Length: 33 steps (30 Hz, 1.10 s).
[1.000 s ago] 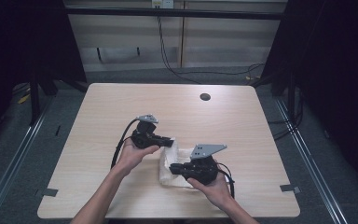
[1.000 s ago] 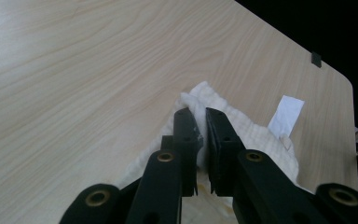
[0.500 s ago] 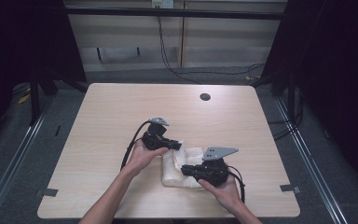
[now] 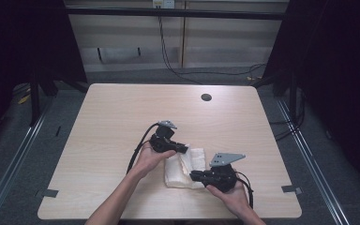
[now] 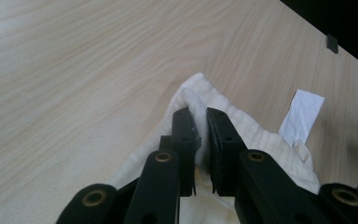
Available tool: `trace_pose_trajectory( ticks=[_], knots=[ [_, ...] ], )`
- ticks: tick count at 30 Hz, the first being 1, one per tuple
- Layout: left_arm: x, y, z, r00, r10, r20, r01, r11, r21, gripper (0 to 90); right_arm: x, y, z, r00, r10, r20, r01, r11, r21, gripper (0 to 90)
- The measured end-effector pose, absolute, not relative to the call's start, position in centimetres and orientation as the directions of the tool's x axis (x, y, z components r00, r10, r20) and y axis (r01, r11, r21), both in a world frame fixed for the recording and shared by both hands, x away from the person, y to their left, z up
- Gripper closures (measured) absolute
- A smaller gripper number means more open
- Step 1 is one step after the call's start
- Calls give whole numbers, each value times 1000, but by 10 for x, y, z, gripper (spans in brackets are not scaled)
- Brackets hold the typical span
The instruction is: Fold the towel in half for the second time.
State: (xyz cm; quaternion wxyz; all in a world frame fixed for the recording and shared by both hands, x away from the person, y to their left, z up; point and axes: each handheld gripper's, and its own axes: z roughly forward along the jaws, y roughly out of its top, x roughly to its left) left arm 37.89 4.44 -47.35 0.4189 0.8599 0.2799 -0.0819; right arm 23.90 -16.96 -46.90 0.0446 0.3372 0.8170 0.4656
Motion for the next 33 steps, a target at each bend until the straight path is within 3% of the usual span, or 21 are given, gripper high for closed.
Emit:
trace_pose_trajectory(
  ticks=[11, 15, 17, 20, 23, 26, 28, 30, 33],
  knots=[
    [382, 36, -485, 819, 409, -402, 569, -492, 659, 762, 237, -176, -479, -759, 602, 247, 530, 350, 773, 817],
    [381, 36, -482, 814, 400, -422, 578, -478, 661, 692, 235, -178, -483, -750, 618, 238, 539, 361, 761, 696],
    [380, 36, -480, 814, 398, -422, 576, -465, 672, 652, 233, -179, -484, -747, 621, 237, 539, 359, 762, 676],
    [380, 34, -478, 816, 391, -426, 573, -454, 682, 646, 232, -181, -480, -740, 636, 217, 531, 356, 769, 571],
    [382, 30, -479, 816, 368, -446, 576, -455, 679, 645, 235, -183, -482, -724, 654, 221, 545, 345, 764, 528],
    [381, 25, -482, 820, 370, -437, 571, -466, 676, 642, 237, -183, -483, -721, 661, 207, 543, 353, 762, 563],
    [382, 24, -482, 824, 359, -439, 565, -459, 686, 636, 238, -183, -485, -723, 659, 208, 544, 356, 760, 713],
    [382, 23, -482, 824, 357, -439, 564, -455, 689, 625, 239, -182, -487, -721, 664, 197, 549, 374, 748, 793],
    [382, 22, -481, 825, 357, -437, 562, -445, 697, 586, 240, -183, -490, -709, 675, 206, 571, 377, 730, 833]
  ],
)
